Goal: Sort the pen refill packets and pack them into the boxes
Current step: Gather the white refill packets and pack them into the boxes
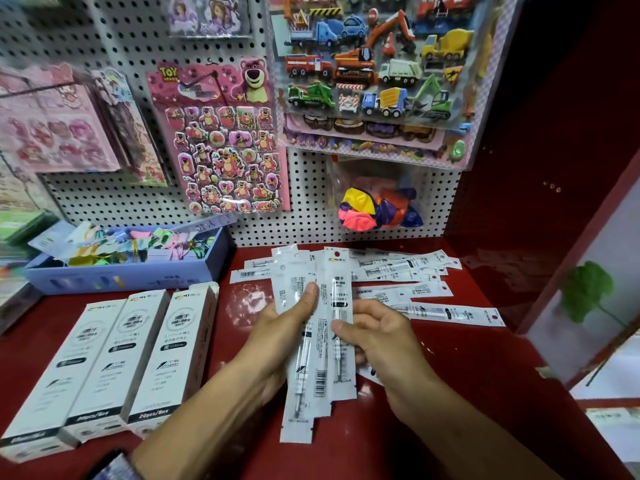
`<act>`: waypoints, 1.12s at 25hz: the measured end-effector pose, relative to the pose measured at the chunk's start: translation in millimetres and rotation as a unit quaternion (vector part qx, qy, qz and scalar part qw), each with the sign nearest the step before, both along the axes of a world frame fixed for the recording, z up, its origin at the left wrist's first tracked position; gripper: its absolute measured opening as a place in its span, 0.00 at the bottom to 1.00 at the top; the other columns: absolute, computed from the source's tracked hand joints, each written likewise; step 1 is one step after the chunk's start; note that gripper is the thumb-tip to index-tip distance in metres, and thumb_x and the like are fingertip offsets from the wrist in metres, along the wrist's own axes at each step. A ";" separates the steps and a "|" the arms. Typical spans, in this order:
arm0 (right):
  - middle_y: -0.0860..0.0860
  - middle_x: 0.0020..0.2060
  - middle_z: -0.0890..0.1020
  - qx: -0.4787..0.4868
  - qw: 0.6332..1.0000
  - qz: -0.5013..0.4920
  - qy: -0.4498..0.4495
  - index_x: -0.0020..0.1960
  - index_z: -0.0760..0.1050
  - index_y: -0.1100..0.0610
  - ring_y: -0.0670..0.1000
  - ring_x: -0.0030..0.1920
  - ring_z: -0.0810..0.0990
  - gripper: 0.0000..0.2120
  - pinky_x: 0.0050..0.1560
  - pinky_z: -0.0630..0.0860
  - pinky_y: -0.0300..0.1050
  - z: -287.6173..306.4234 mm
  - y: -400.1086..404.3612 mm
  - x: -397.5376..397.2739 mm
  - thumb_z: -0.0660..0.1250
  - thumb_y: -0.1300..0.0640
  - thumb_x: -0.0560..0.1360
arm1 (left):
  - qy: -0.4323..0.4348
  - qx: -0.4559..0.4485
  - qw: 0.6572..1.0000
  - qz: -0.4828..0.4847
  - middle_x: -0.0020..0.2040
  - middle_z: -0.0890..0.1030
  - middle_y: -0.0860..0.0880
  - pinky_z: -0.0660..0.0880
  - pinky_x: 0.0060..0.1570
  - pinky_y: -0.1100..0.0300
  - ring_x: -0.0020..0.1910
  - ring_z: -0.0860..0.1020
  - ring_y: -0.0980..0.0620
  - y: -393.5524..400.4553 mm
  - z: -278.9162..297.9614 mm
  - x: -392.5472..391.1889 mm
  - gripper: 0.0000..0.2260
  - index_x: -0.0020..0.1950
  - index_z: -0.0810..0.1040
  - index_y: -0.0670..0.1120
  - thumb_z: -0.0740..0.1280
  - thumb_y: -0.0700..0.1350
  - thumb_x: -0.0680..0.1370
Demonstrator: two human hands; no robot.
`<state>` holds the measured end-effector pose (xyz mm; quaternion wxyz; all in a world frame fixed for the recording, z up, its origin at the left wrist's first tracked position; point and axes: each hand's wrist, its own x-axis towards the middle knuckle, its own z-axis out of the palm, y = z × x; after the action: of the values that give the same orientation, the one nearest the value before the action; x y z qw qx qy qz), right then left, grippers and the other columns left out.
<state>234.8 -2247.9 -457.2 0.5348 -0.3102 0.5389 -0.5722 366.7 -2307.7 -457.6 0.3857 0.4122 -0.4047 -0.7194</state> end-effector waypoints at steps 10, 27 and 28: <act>0.45 0.47 0.78 0.114 0.710 0.177 0.672 0.50 0.75 0.49 0.49 0.48 0.77 0.12 0.44 0.71 0.44 11.9 2.4 -39.9 0.70 0.44 0.72 | -0.005 0.128 0.991 0.035 0.43 0.85 0.38 0.82 0.35 0.54 0.34 0.83 0.44 -19.6 5.5 11.9 0.14 0.52 0.77 0.32 0.57 0.42 0.81; 0.60 0.51 0.86 -0.015 0.980 0.192 -0.056 0.57 0.78 0.64 0.55 0.40 0.86 0.15 0.28 0.74 0.40 42.5 11.1 -33.3 0.64 0.60 0.73 | -0.029 -0.244 0.969 -0.008 0.39 0.82 0.46 0.77 0.42 0.59 0.38 0.82 0.51 -9.7 20.8 11.2 0.21 0.49 0.82 0.47 0.79 0.56 0.62; 0.59 0.48 0.86 -0.027 0.984 0.176 -0.024 0.56 0.78 0.66 0.53 0.38 0.85 0.14 0.27 0.73 0.38 40.8 10.0 -32.5 0.66 0.60 0.73 | -0.027 -0.266 0.963 -0.033 0.36 0.80 0.47 0.77 0.39 0.61 0.36 0.81 0.53 -9.6 22.2 11.5 0.22 0.50 0.82 0.48 0.80 0.54 0.60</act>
<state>202.3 -2237.9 -416.4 0.6316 -0.4008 0.4468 -0.4908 378.2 -2317.3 -435.4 0.4465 0.3008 -0.6050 -0.5867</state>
